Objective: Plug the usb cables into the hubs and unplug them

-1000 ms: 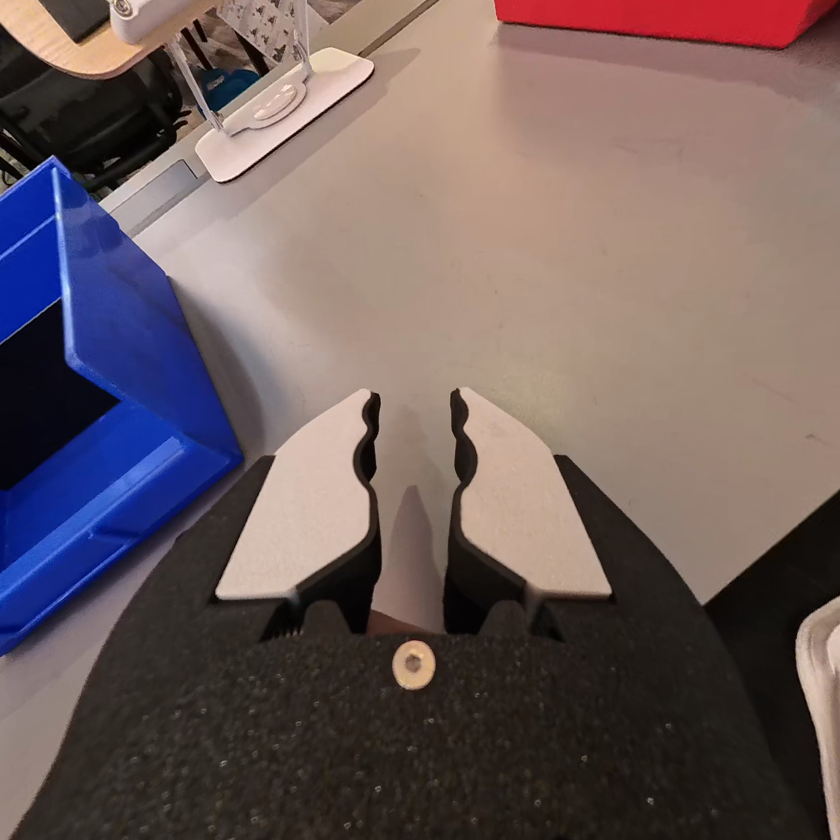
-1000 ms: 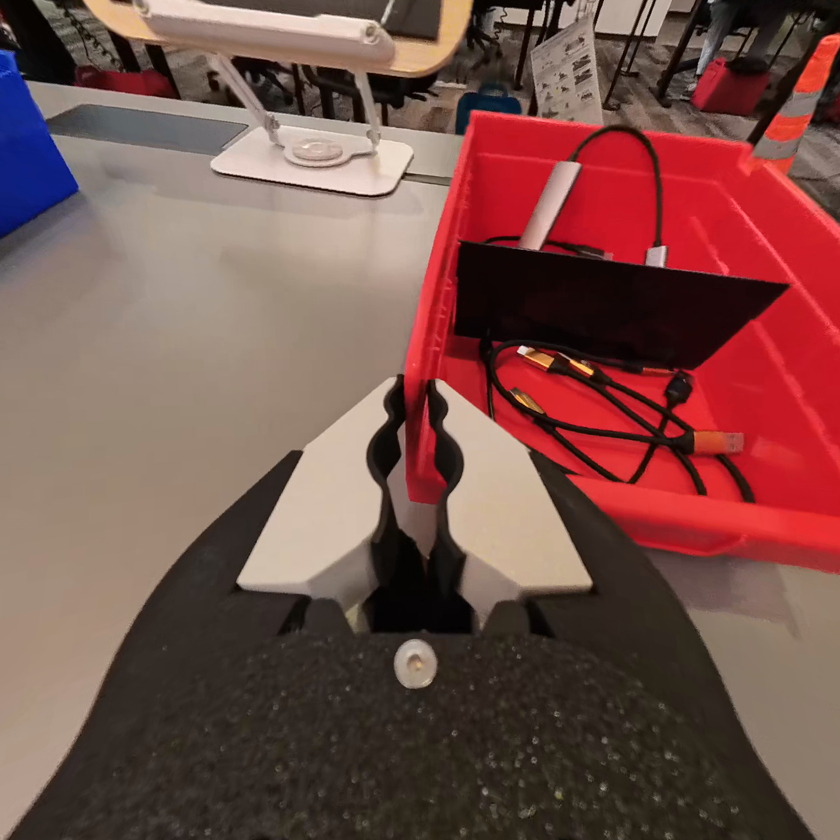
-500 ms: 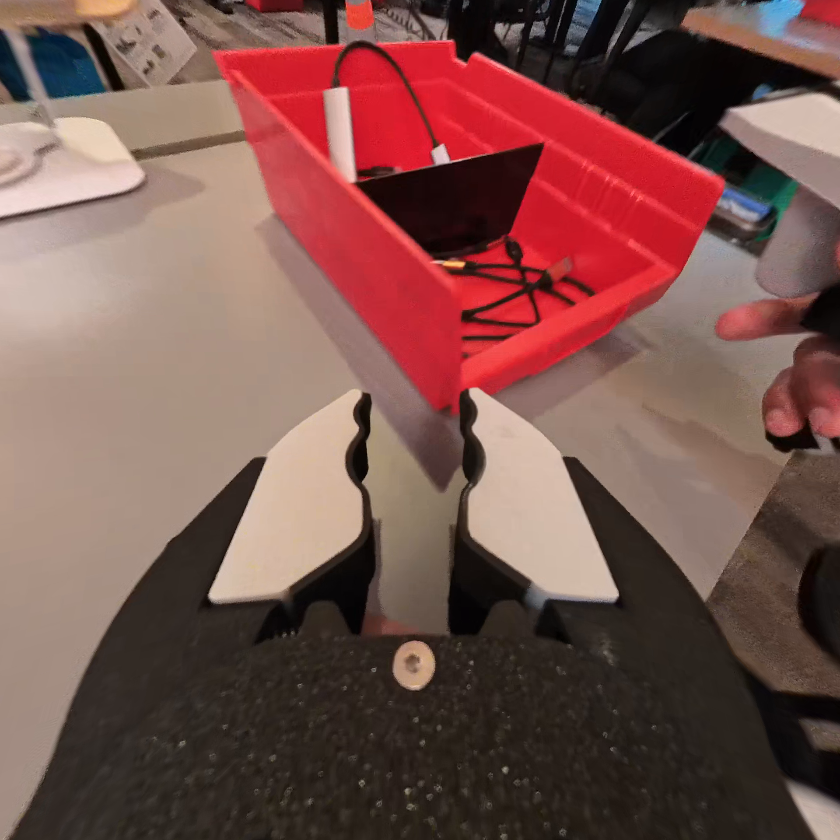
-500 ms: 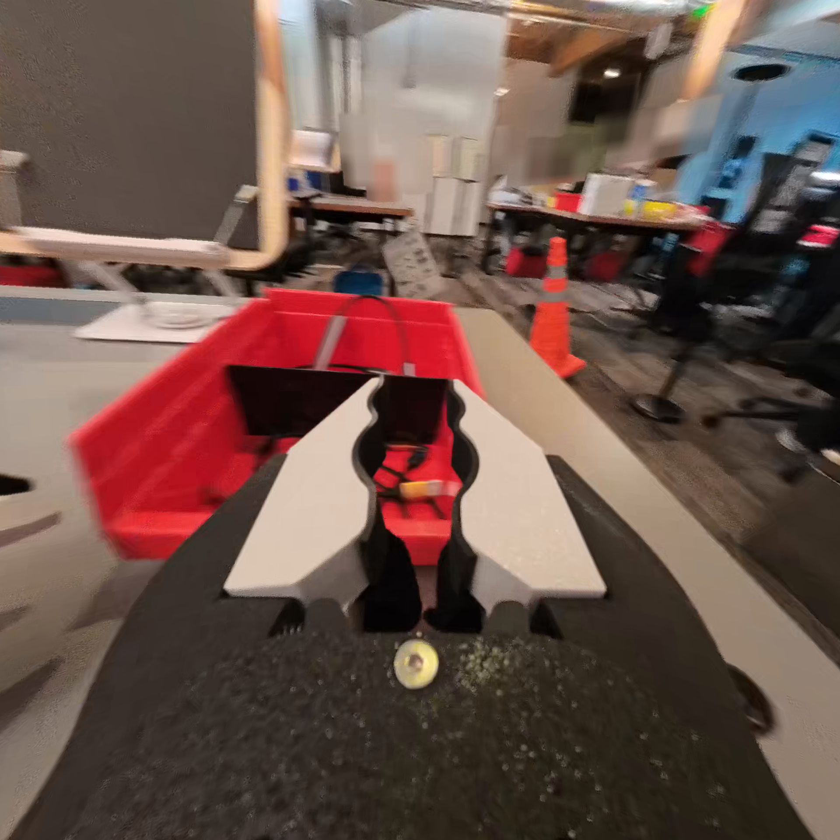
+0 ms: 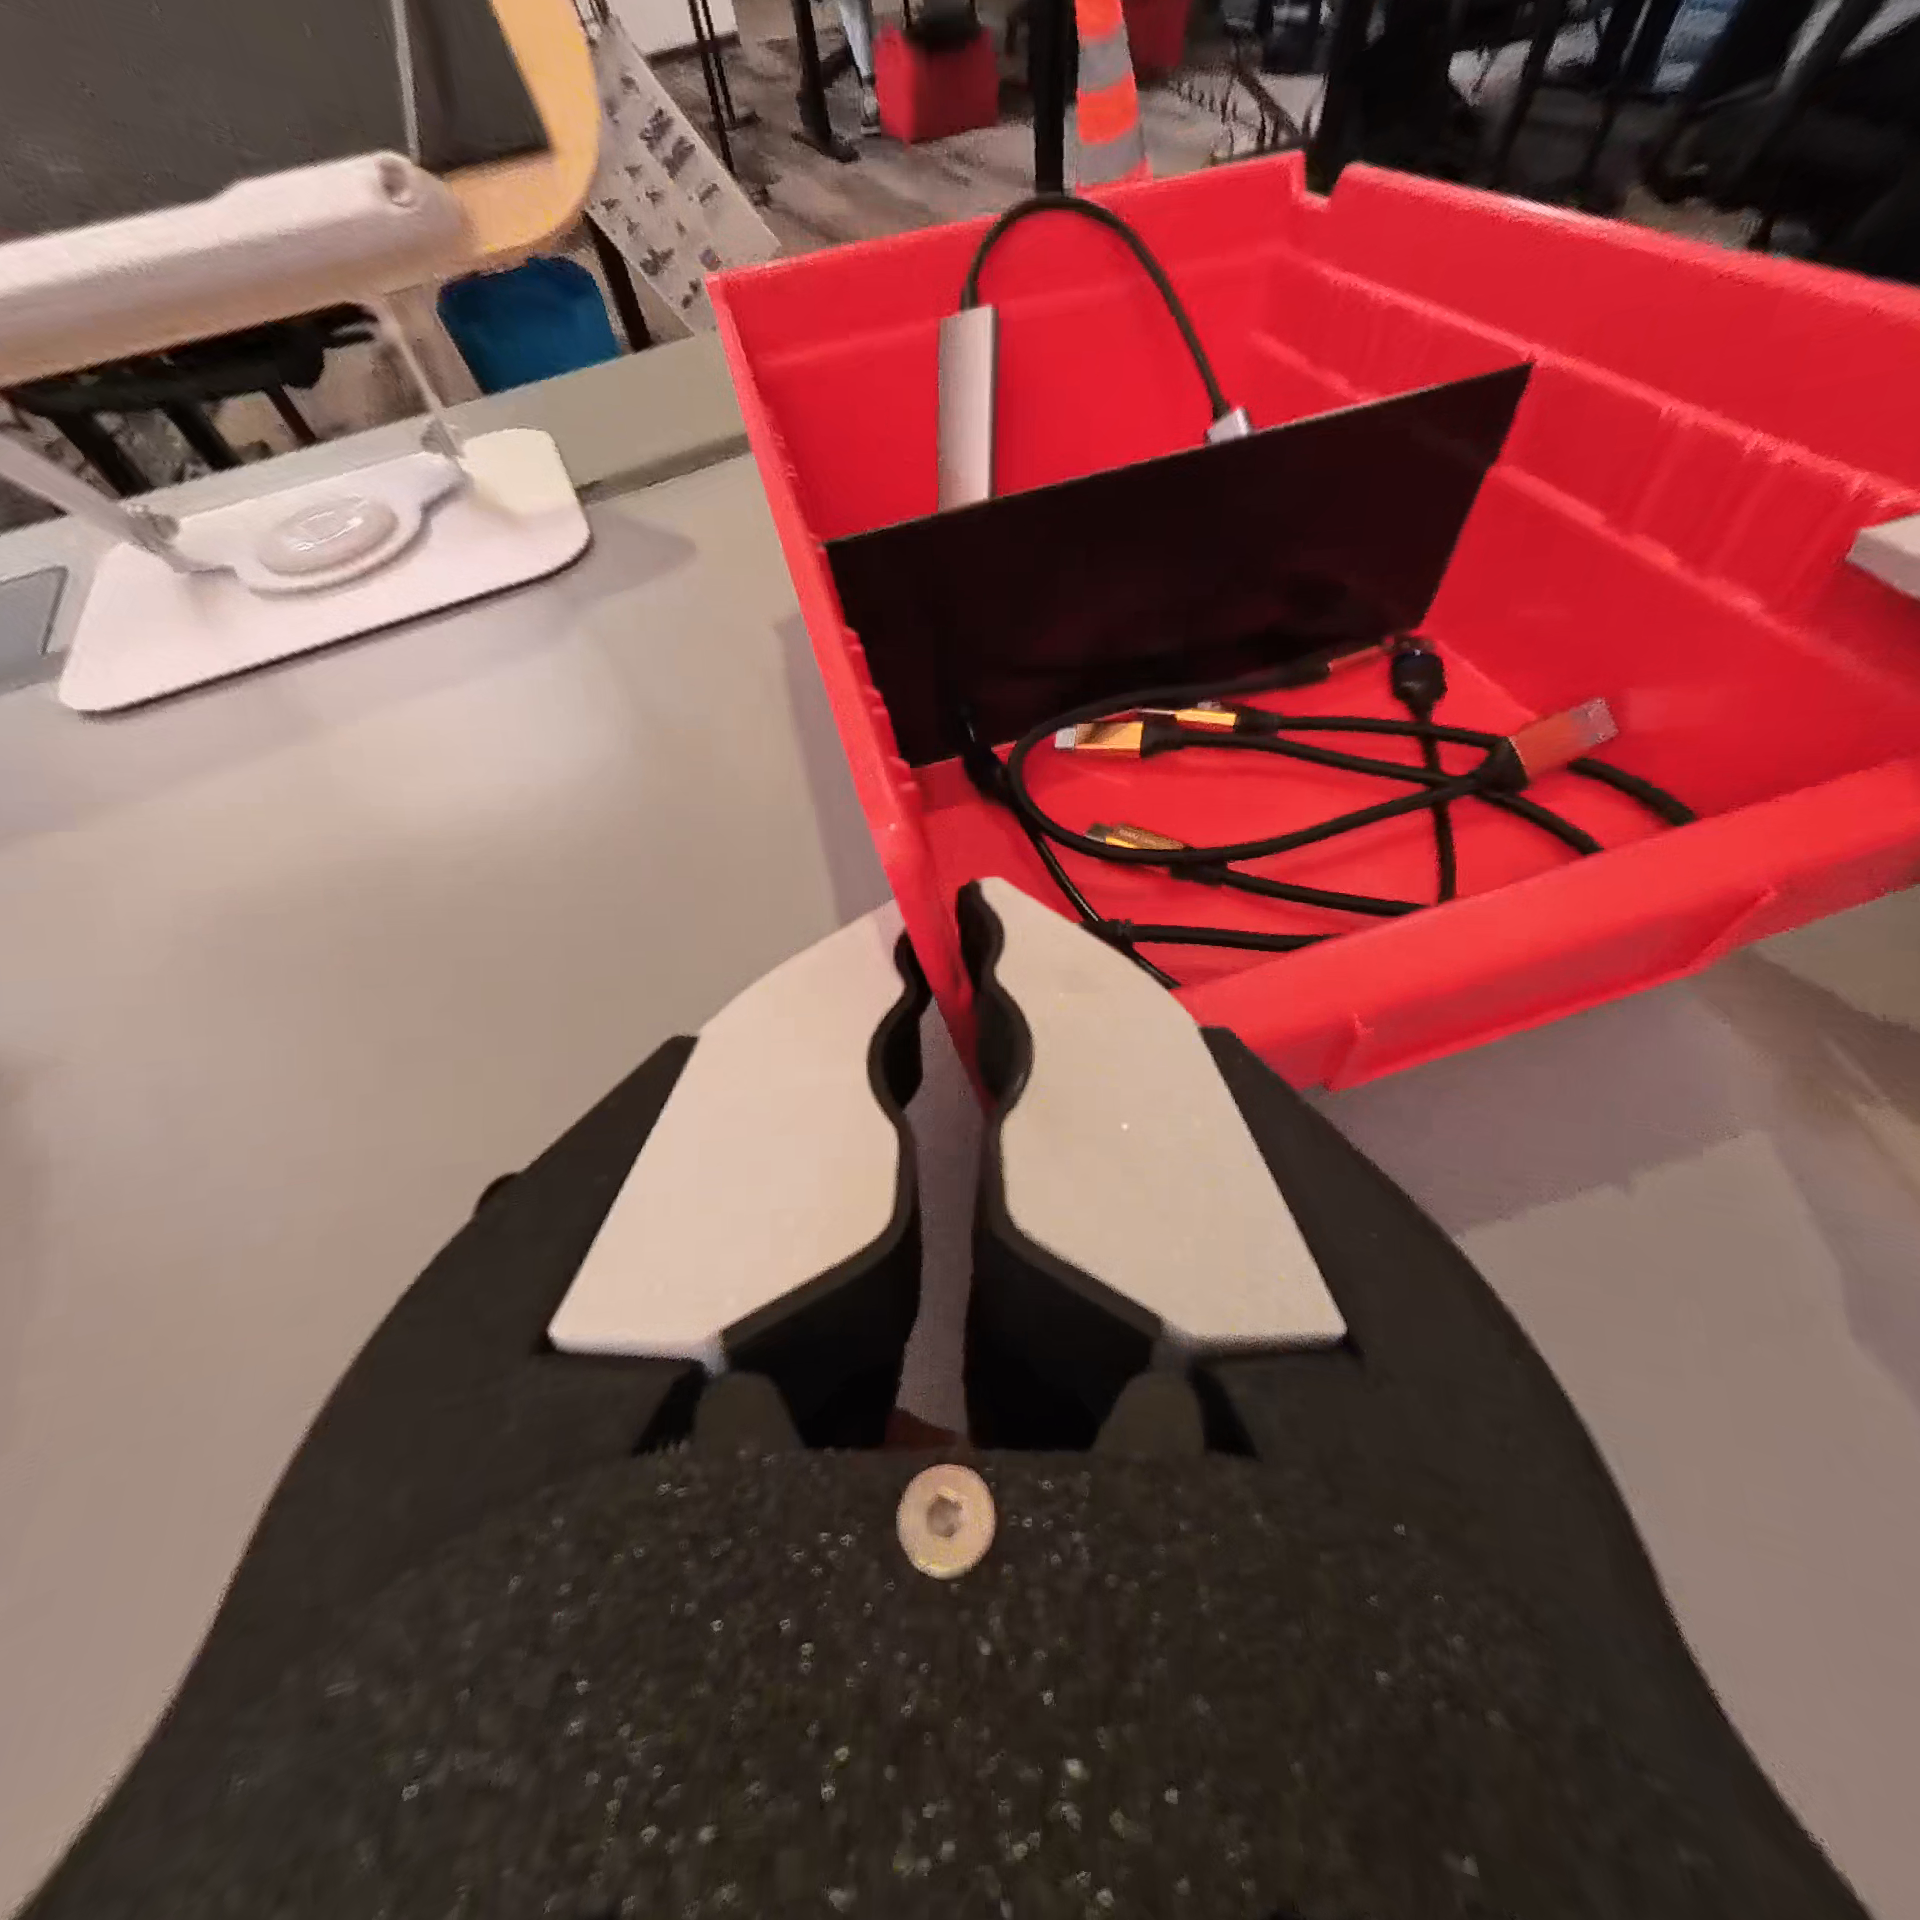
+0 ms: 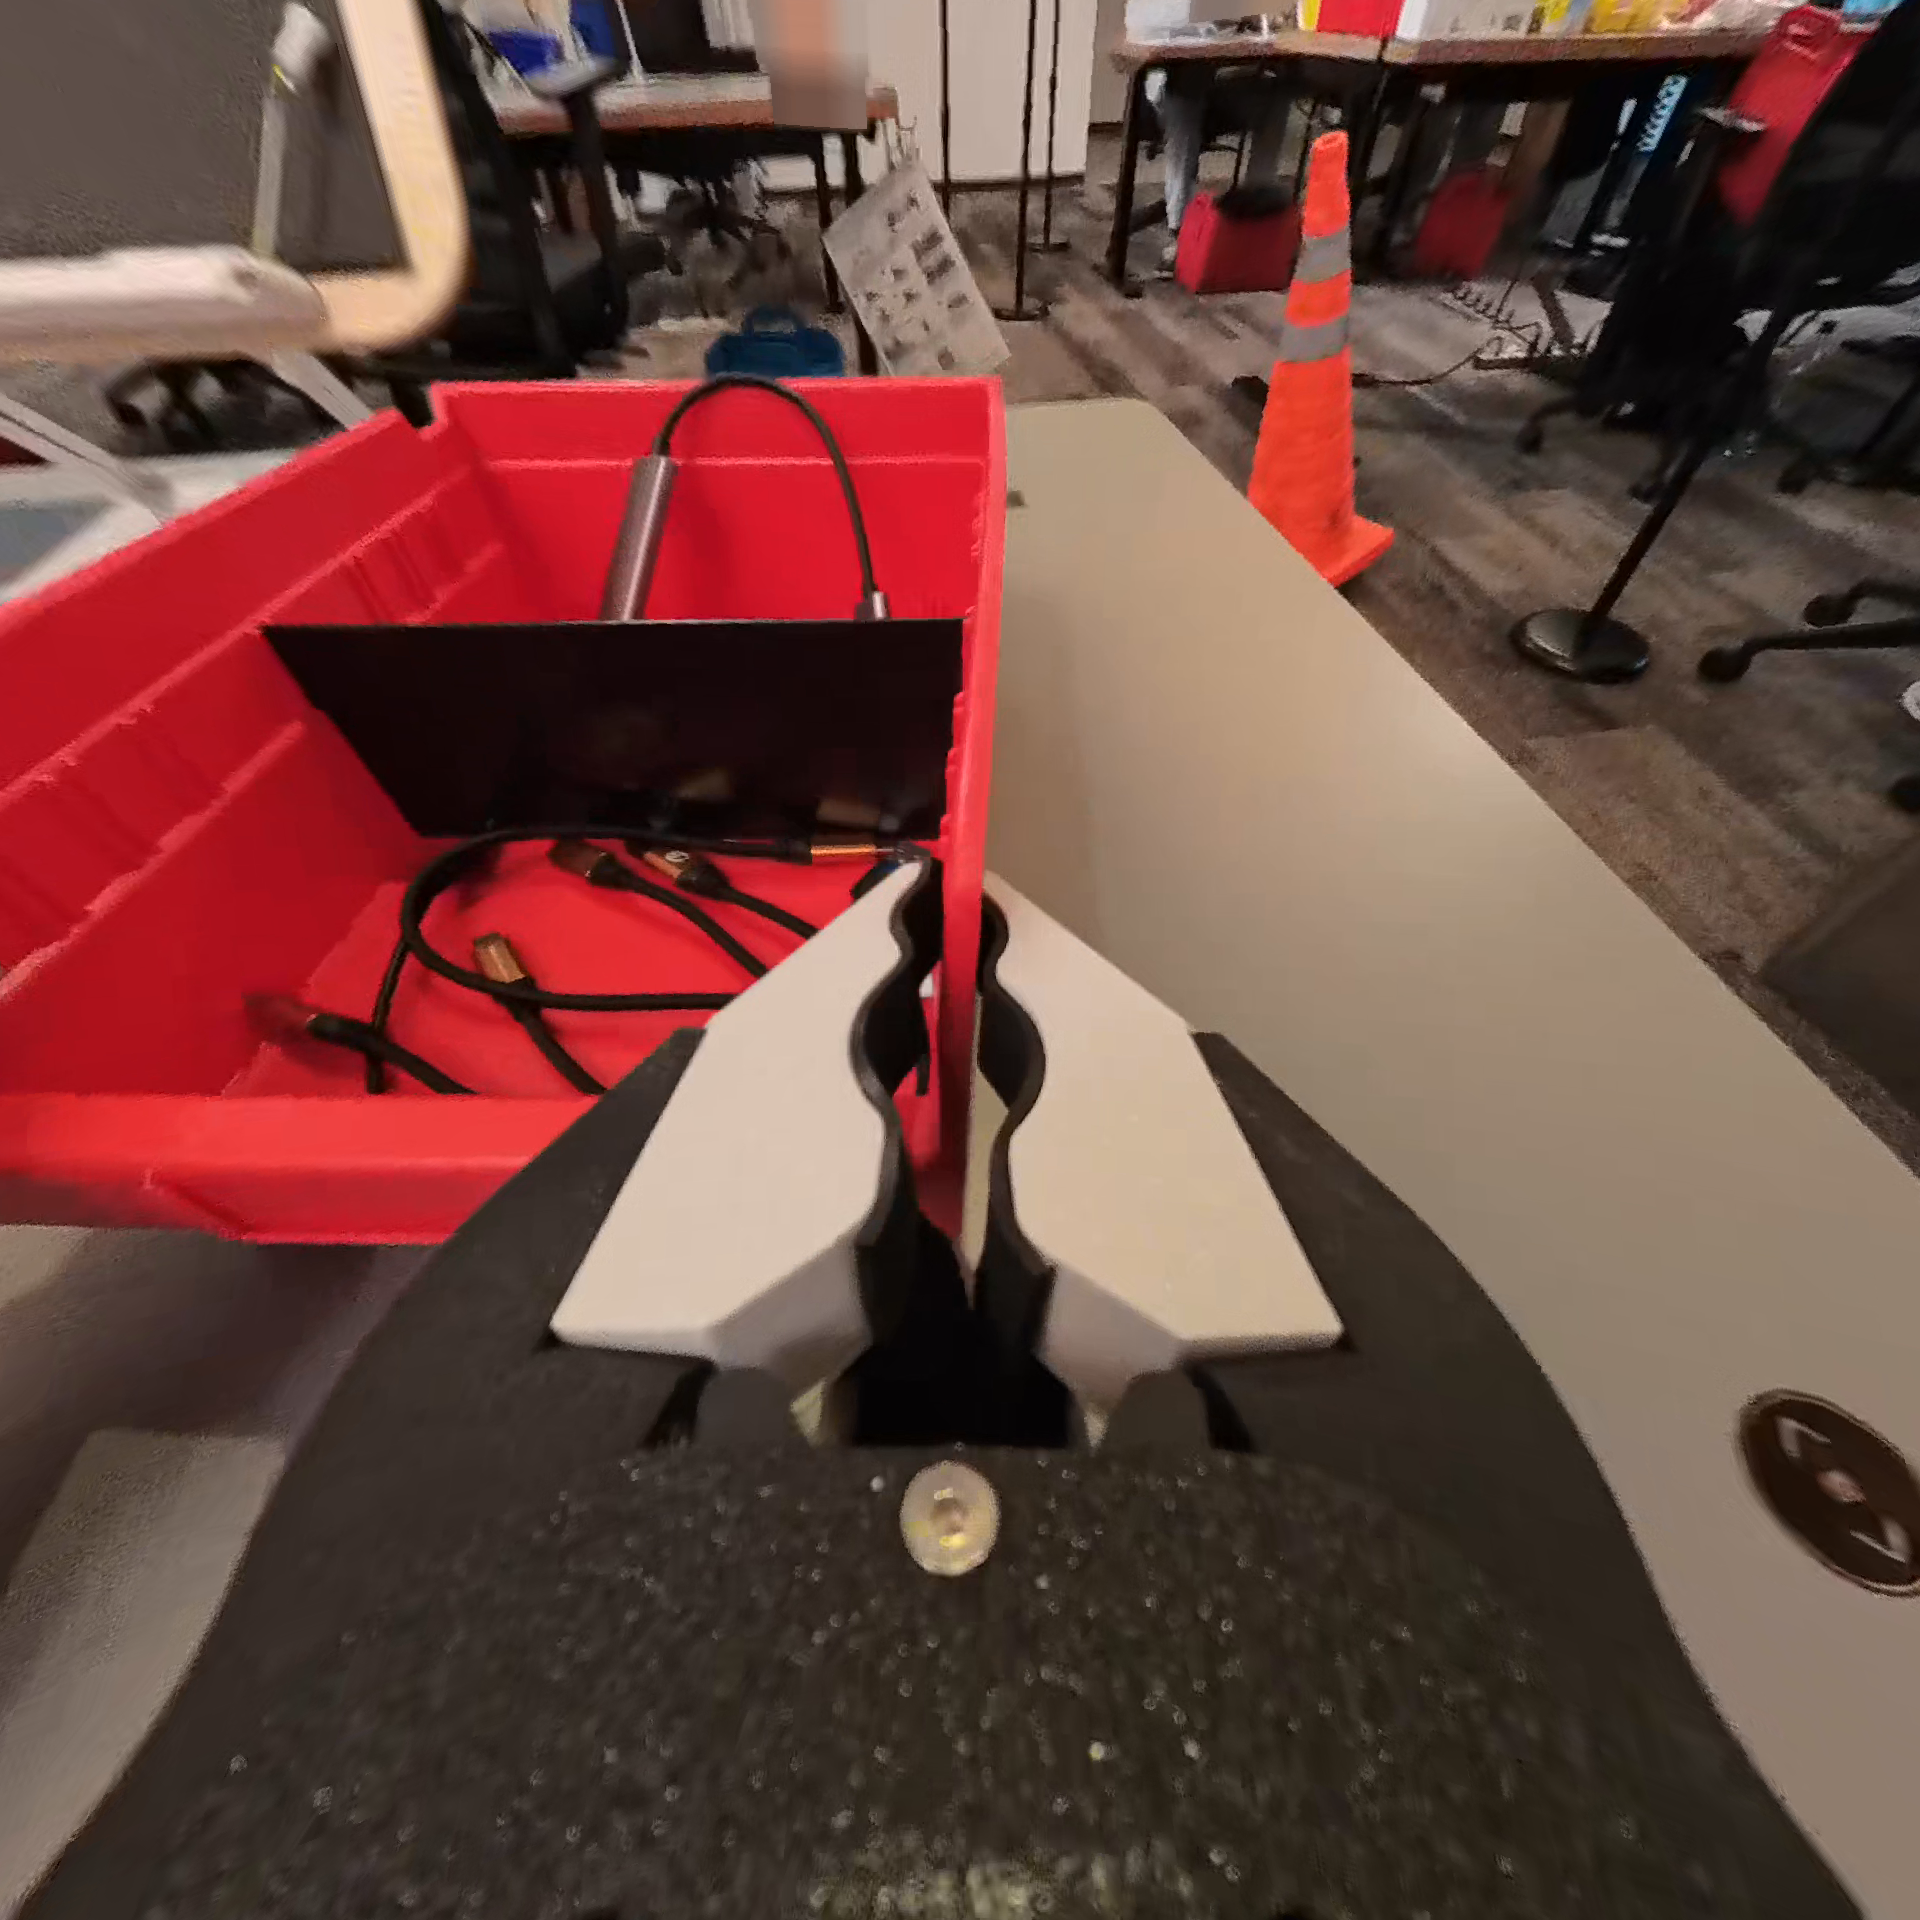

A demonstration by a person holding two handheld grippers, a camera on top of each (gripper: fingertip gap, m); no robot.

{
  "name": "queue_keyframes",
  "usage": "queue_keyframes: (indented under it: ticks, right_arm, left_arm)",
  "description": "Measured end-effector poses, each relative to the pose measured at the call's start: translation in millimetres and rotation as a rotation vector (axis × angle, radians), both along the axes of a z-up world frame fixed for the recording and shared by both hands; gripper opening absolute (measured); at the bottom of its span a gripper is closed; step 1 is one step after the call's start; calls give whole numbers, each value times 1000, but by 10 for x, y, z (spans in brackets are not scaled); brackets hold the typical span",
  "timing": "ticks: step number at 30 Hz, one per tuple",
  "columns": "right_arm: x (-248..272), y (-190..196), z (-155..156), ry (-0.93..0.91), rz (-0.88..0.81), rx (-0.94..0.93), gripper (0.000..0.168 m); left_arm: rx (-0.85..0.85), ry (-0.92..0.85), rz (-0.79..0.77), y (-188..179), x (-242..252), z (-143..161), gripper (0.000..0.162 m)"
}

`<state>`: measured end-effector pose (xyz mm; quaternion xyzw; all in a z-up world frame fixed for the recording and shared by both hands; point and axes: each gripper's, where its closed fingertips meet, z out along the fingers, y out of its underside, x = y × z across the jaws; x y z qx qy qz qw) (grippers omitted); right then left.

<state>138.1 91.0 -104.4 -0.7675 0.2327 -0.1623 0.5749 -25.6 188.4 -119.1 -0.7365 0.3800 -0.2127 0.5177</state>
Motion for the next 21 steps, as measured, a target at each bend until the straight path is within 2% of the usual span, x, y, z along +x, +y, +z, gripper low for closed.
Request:
queue_keyframes:
  ticks: [1,5,9,12,15,21]
  right_arm:
    - [-60,23,41,6,10,31,1]
    - [-403,194,286,-58,42,107,0]
    - [-955,533,421,-62,130,158,1]
    - [-1383,809,328,-6,204,161,1]
    - [-1741,1024,176,13,255,124,1]
    - [-2098,1286,-168,63,369,31,1]
  left_arm:
    - [7,-20,10,9,-62,40,4]
    - [89,-65,73,102,-424,231,4]
    - [115,-75,153,326,-1006,349,4]
    - [102,-63,205,487,-1483,291,4]
    - [77,-29,261,563,-1897,97,4]
    - [54,28,343,693,-2326,-108,4]
